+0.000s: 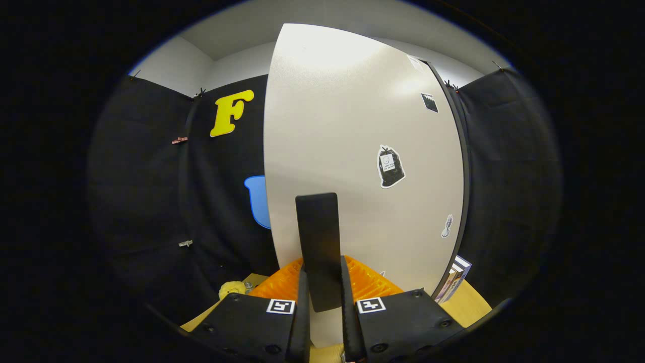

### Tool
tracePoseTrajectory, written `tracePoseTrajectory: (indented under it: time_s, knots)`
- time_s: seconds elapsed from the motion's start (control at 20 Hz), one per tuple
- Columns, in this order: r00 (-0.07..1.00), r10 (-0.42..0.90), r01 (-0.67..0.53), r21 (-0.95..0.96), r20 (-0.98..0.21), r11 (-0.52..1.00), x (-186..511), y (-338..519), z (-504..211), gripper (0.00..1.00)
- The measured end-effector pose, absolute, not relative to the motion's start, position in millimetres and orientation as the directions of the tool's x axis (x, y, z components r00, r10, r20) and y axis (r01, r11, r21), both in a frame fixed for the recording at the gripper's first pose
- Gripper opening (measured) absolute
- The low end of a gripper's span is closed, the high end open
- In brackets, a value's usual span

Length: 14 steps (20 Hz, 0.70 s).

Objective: Open the shoe cabinet door, grab the shoes and put them into the shoe cabinet, then close the shoe cabinet door.

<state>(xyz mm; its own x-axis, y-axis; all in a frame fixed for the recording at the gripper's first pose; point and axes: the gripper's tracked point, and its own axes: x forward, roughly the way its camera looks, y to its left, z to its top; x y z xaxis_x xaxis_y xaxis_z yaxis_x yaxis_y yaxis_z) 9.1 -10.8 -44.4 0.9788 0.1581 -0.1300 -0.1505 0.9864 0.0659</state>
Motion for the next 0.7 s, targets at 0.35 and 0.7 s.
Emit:
tracePoseTrajectory:
  time_s: [0.35,0.7]
  knots:
    - [0.965,0.218,-0.208,0.082,-0.145,0.975,-28.5,-40.0,-42.3,0.30]
    - [0.955,0.245,-0.231,0.098,-0.165,0.968,-55.5,-69.8,-39.1,0.30]
